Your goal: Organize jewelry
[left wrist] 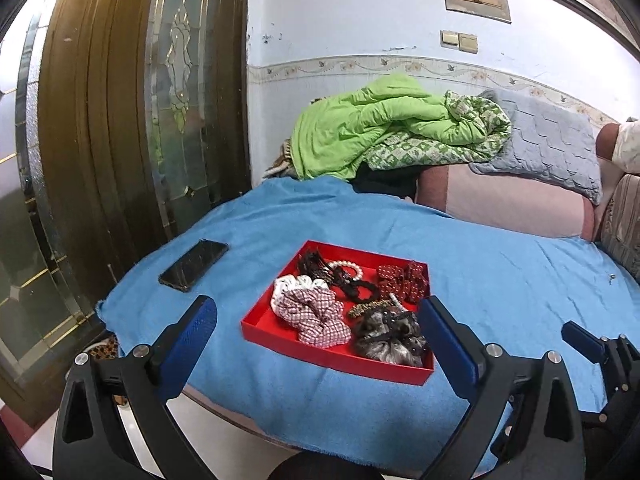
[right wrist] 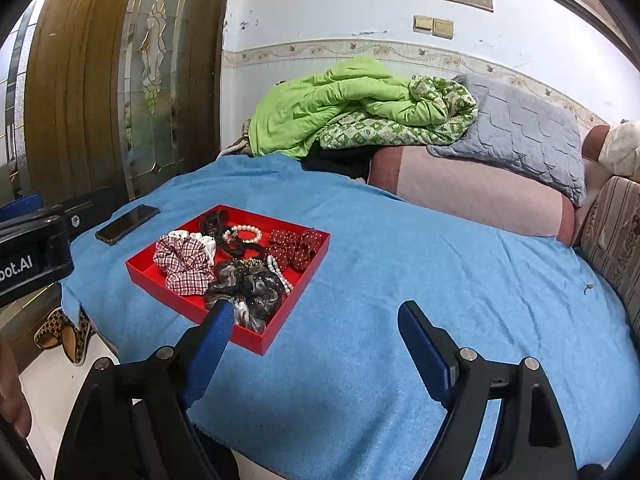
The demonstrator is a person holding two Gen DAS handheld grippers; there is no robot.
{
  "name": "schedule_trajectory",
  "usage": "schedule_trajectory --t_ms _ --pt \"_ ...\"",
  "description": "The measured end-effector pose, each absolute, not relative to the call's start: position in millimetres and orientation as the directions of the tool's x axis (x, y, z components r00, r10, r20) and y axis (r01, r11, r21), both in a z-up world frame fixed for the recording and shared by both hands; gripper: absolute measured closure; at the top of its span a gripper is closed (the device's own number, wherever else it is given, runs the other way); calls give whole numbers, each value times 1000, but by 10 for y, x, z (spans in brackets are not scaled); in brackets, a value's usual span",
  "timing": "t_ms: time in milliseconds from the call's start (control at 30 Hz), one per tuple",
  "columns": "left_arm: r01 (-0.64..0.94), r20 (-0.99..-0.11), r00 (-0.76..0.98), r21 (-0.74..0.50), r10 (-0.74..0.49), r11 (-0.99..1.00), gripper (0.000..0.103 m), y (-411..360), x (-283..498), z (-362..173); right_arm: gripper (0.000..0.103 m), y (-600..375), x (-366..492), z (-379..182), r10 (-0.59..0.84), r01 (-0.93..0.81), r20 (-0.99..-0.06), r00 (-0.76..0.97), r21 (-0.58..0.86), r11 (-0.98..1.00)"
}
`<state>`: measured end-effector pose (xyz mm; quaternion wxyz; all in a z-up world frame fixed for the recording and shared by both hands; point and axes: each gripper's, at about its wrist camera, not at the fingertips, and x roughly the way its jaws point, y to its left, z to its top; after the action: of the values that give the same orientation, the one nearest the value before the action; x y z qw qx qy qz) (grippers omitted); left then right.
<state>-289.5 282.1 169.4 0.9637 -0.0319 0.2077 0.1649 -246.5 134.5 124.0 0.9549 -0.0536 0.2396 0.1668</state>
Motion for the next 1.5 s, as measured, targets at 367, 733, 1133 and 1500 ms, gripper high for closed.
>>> schedule_trajectory --t_ms 367,733,1133,1500 --pt "-311 -443 851 2 280 950 3 2841 -2848 1588 14 1360 -2408 1182 297 -354 -500 813 -20 935" --pt "-313 -461 841 11 282 950 3 2855 -2798 1550 13 1378 -2341 1127 297 -358 -521 800 -19 933" --pt "-316 -460 841 8 285 949 3 2885 -2776 1515 13 1426 -2301 1074 298 -369 -541 787 -24 929" --pt "-317 -482 828 19 286 948 3 2949 -2717 1425 12 1488 -2238 1005 297 -381 -562 772 -36 924"
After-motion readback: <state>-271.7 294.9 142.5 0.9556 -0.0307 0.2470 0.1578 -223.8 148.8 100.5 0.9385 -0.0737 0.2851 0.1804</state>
